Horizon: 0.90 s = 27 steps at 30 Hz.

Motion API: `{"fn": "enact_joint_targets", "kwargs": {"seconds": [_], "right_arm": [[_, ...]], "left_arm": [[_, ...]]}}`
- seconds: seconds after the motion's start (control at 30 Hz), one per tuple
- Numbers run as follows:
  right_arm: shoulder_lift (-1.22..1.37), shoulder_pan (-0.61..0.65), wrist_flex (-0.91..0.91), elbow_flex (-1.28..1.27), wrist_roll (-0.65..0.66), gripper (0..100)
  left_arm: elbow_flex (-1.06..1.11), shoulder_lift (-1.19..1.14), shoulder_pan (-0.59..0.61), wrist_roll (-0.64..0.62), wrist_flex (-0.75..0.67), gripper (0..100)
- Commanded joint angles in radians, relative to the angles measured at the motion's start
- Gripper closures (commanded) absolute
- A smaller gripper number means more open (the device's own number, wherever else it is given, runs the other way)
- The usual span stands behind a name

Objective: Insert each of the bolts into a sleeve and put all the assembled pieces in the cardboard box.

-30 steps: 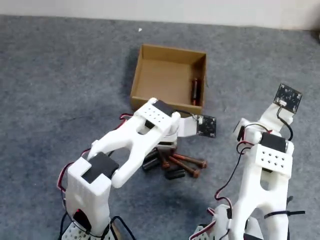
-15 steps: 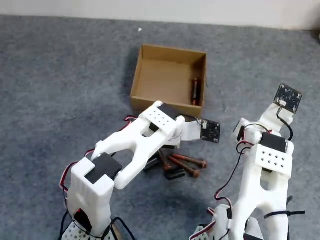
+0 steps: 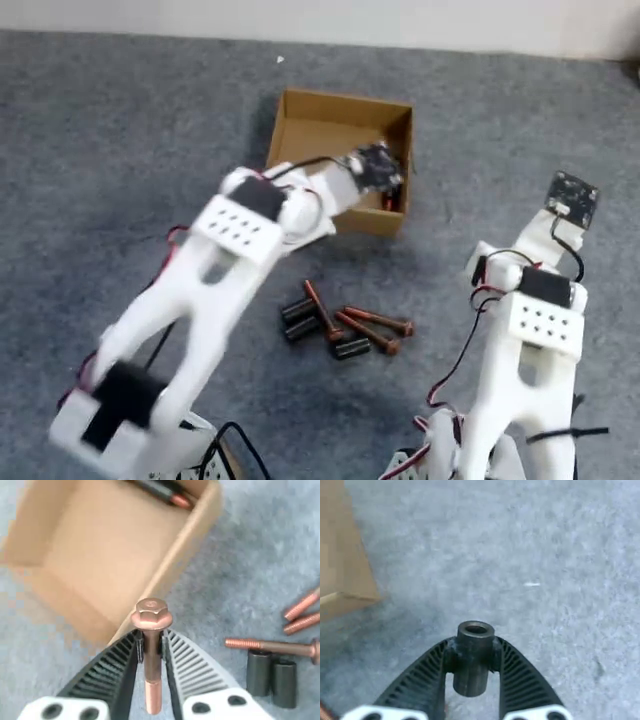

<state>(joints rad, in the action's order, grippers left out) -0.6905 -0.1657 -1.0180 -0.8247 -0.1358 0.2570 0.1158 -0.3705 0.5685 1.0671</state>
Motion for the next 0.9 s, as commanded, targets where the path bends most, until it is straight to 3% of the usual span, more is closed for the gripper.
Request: {"fn": "enact_joint_targets", "kwargs": {"seconds": [0.0, 0.1, 0.33, 0.63, 0.87], "right_arm": [[-0.143, 0.065, -0.019, 0.061, -0.003, 99.2], [-0.257, 0.116, -0.021, 0.030, -0.011, 99.2], [-0.479, 0.251, 0.168, -0.193, -0.012, 99.2], [-0.756, 0.440, 0.400, -0.449, -0.005, 99.3], [-0.892, 0.625, 0.538, -0.618, 0.048, 99.3]], "left_arm": [[0.064, 0.263, 0.018, -0.213, 0.003, 100], [0.130, 0.409, 0.030, -0.405, 0.002, 100], [0.294, 0.737, 0.050, -0.601, -0.049, 100], [0.559, 1.099, 0.050, -0.810, -0.319, 100], [0.699, 1.196, 0.042, -0.968, -0.509, 100]]}}
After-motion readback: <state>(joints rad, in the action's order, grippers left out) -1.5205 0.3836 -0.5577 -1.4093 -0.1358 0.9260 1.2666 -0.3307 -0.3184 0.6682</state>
